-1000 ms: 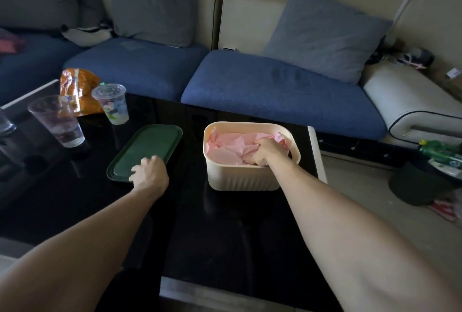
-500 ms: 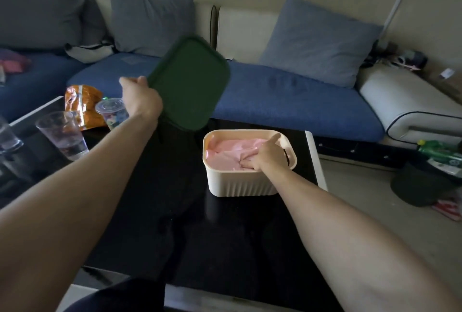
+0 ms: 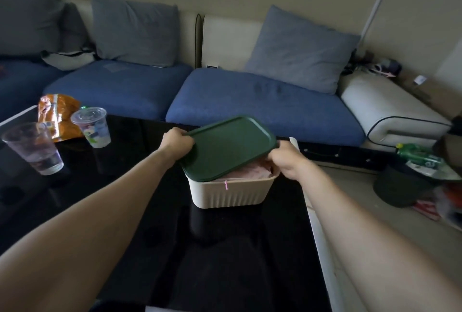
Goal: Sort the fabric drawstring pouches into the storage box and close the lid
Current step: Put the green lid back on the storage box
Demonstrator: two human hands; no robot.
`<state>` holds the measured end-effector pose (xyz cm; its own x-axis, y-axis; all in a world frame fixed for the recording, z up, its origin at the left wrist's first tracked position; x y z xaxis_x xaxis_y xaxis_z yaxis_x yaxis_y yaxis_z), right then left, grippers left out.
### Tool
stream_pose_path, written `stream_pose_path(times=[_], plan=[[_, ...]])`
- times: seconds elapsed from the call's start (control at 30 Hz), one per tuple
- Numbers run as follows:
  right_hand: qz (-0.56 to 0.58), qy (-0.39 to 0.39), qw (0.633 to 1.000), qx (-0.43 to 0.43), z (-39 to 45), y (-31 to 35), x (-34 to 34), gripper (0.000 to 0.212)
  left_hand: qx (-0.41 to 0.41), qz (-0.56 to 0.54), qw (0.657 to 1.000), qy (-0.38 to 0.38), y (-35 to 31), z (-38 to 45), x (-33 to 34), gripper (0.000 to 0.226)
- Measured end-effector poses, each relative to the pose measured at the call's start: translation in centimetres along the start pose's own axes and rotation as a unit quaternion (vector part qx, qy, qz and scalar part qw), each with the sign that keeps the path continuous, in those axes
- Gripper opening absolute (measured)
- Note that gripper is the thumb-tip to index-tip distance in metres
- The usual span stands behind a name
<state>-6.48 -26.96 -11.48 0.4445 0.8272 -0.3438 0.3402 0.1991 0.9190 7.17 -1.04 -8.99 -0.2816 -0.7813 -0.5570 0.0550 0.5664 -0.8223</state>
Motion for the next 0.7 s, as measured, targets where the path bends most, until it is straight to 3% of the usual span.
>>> stream_pose_path(times=[0.13, 0.2, 0.3, 0.4, 0.5, 0.63, 0.7], plan=[[0.110, -0.103, 0.988, 0.035, -1.0, -0.6, -3.1, 0.022, 0.039, 0.089, 0.995, 0.004, 0.5, 0.3, 0.9, 0.040], [0.064, -0.096, 0.993, 0.037, -1.8, -0.8, -3.4, 0.010, 0.054, 0.099, 0.994, 0.005, 0.6, 0.5, 1.4, 0.042], [-0.006, -0.062, 0.998, 0.023, -3.3, -0.7, -3.2, 0.022, 0.039, 0.101, 0.994, 0.013, 0.1, -0.3, 1.4, 0.054], [-0.020, -0.053, 0.998, 0.022, -4.4, -0.9, -3.0, 0.021, 0.004, 0.131, 0.991, 0.009, -0.8, -1.9, 0.9, 0.062], [0.084, -0.064, 0.993, 0.061, -4.8, -1.5, -2.8, 0.025, -0.002, 0.158, 0.987, 0.033, -1.8, -4.5, 0.8, 0.074], [0.218, -0.085, 0.969, 0.079, -5.3, -1.1, -2.1, 0.040, 0.117, 0.230, 0.953, 0.160, -2.5, -8.2, 1.7, 0.097], [0.281, -0.096, 0.953, 0.063, -5.9, -0.4, -2.0, 0.042, 0.149, 0.289, 0.930, 0.171, -2.3, -8.6, 2.1, 0.083]])
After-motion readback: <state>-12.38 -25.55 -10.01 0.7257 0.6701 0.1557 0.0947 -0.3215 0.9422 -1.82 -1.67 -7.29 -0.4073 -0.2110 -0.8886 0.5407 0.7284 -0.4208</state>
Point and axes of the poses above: each hand's wrist, its own z-axis towards the middle knuckle, its own x-axis out of the palm, y = z × x, the point moved 5 cm from there along z, towards the middle knuckle, and after that the axes turned 1 degree about y, right-handed, at the moved point
